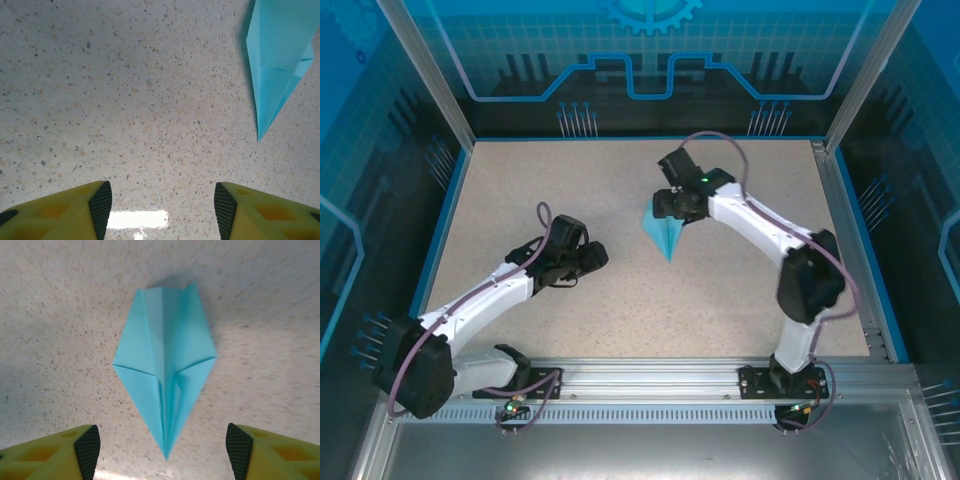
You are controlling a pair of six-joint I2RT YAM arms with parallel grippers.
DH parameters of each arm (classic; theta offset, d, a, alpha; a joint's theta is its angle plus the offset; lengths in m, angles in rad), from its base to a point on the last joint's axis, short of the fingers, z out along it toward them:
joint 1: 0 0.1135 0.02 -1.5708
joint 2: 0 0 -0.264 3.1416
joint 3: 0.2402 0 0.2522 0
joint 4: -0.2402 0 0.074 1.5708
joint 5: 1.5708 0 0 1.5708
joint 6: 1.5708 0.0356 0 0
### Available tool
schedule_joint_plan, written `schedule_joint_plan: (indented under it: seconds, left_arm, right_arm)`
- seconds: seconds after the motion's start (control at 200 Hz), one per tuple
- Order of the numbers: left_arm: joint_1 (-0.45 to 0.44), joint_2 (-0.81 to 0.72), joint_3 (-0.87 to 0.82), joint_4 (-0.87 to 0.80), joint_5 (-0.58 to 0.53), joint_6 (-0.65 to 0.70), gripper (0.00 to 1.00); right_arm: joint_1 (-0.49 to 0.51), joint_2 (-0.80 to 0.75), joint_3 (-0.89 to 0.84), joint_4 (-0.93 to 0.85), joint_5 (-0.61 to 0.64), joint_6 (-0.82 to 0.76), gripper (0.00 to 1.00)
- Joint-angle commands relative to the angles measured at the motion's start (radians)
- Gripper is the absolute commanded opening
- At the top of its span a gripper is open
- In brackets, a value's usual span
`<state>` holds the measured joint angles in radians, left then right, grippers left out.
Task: Fold a paper plane with a square sheet of paper (pick it up from the middle)
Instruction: Move the paper plane to the center of the table, then reset both arms
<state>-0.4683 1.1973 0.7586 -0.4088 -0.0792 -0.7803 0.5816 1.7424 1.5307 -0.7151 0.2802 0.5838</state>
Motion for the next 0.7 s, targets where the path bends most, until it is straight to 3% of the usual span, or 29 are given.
schedule_joint_plan:
  seconds: [0.0,0.18,0.245,0.315,0.47,0.61,0.695]
  left_arm:
    - [0.011,-0.044,0.016,-0.026,-0.063,0.049,0.66]
    - [0.028,-0.113,0.000,-0.035,-0.188,0.121,0.98]
    - [0.033,-0.135,-0.003,-0.038,-0.258,0.155,0.99]
    - [0.037,-0.153,-0.009,-0.025,-0.358,0.186,0.99]
    - [0.057,-0.145,-0.027,0.062,-0.558,0.310,0.99]
    - [0.107,-0.106,-0.084,0.272,-0.606,0.498,0.99]
    - [0.166,-0.069,-0.092,0.334,-0.586,0.532,0.99]
  right_arm:
    - [-0.005,-0.200,-0.144,0.084,0.219,-0.028,0.74]
    - [-0.041,-0.518,-0.459,0.278,0.513,-0.107,0.83]
    - [-0.087,-0.588,-0.595,0.428,0.550,-0.196,0.93]
    - [-0.162,-0.622,-0.718,0.539,0.507,-0.298,0.99]
    - [-0.337,-0.599,-0.851,0.658,0.371,-0.354,0.99]
    - [-0.446,-0.542,-0.968,0.877,0.170,-0.403,0.99]
    - [-0.451,-0.479,-0.988,0.970,0.148,-0.439,0.99]
